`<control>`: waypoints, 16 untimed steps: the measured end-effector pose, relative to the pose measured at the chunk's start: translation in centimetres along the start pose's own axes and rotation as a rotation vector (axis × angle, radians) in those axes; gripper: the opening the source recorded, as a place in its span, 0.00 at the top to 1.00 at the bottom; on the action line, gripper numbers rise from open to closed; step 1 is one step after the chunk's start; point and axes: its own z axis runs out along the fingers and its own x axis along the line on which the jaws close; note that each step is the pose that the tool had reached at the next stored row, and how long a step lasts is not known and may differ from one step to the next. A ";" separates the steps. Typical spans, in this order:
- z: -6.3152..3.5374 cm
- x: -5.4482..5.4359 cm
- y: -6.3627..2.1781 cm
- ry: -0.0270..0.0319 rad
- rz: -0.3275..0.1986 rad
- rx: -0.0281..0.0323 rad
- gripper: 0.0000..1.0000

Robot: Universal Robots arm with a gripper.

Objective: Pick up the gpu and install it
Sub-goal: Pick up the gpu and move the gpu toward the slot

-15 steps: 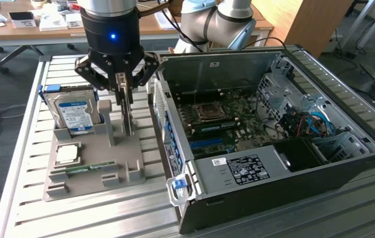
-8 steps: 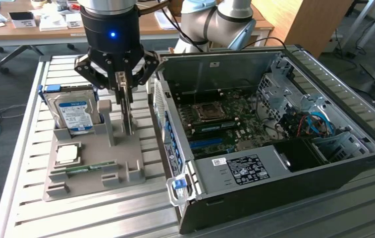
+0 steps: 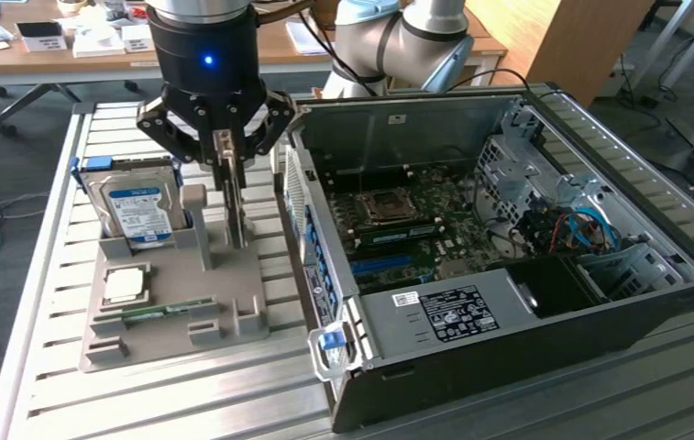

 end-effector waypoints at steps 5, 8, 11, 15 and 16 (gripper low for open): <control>-0.30 0.0 0.02 0.0000 0.000 0.0000 0.73; -0.53 0.0 0.03 0.0001 0.000 0.0000 0.73; -1.79 0.0 0.09 0.0001 0.000 0.0000 0.73; -2.84 -0.1 0.14 0.0000 0.000 0.0000 0.73; -2.95 -0.1 0.15 0.0000 0.000 0.0000 0.73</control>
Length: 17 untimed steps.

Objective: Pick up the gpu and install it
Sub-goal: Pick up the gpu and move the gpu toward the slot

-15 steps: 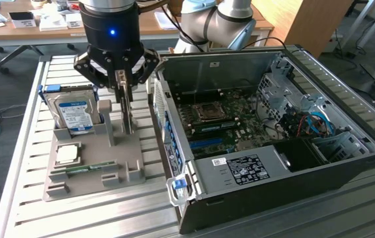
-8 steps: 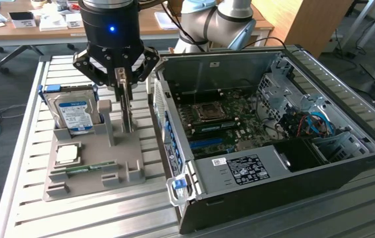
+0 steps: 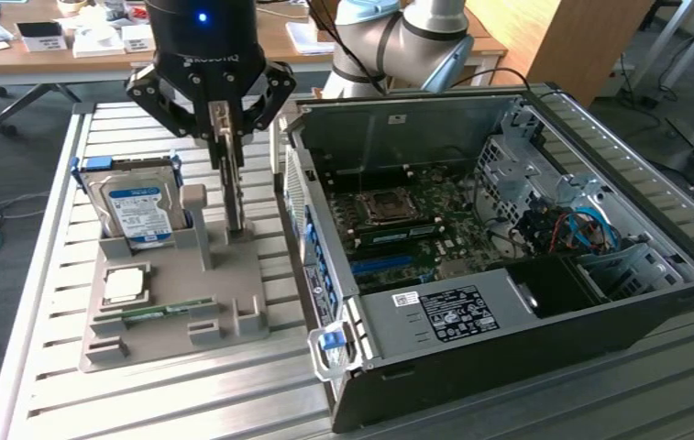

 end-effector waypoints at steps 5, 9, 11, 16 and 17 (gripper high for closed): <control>-0.43 0.0 0.02 0.0001 0.000 0.0001 0.73; -0.78 0.0 0.04 0.0001 0.000 0.0000 0.73; -0.94 0.0 0.05 0.0000 0.000 0.0001 0.73; -1.28 0.0 0.06 0.0000 0.000 0.0000 0.73; -1.35 0.0 0.07 0.0001 0.000 0.0001 0.73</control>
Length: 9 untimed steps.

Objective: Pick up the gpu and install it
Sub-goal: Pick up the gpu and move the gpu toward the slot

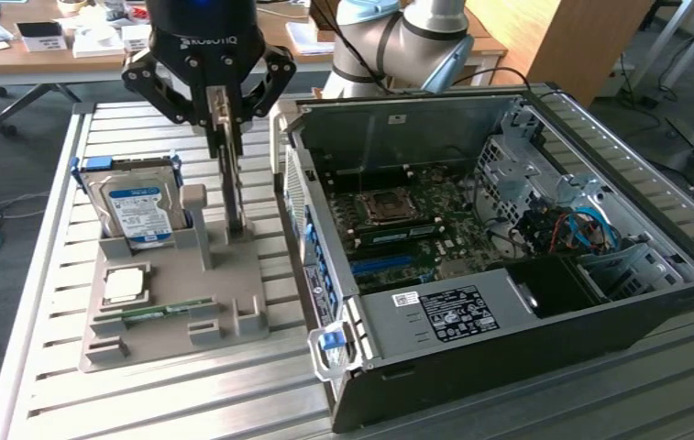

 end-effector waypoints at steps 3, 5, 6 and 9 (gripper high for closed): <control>-0.27 0.0 0.01 0.0000 0.000 -0.0001 0.73; -0.43 0.0 0.02 -0.0001 0.000 -0.0001 0.73; -0.46 0.0 0.02 -0.0001 0.000 -0.0001 0.73; -0.47 0.0 0.02 0.0000 0.000 -0.0001 0.73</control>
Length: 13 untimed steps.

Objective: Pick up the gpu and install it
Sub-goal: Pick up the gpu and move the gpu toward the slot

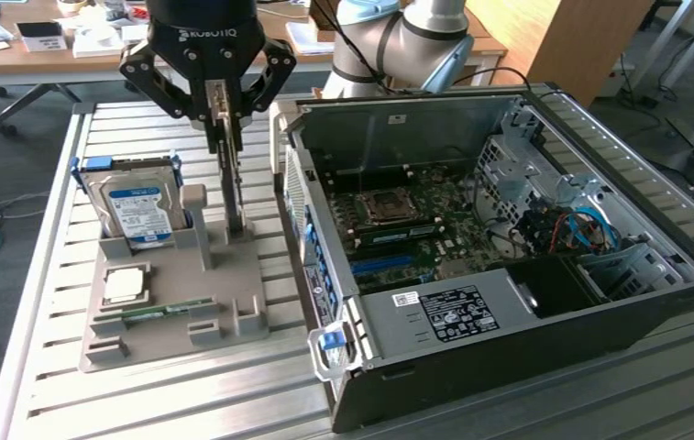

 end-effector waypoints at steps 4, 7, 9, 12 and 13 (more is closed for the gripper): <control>-0.02 0.0 0.00 0.0000 0.000 -0.0001 0.73; -0.07 -0.1 0.00 0.0002 0.000 0.0002 0.73; -0.06 -0.2 0.01 0.0000 0.000 0.0000 0.73; -0.06 -0.4 0.01 0.0000 0.000 0.0000 0.73; -0.06 -0.6 0.02 0.0000 0.000 0.0000 0.73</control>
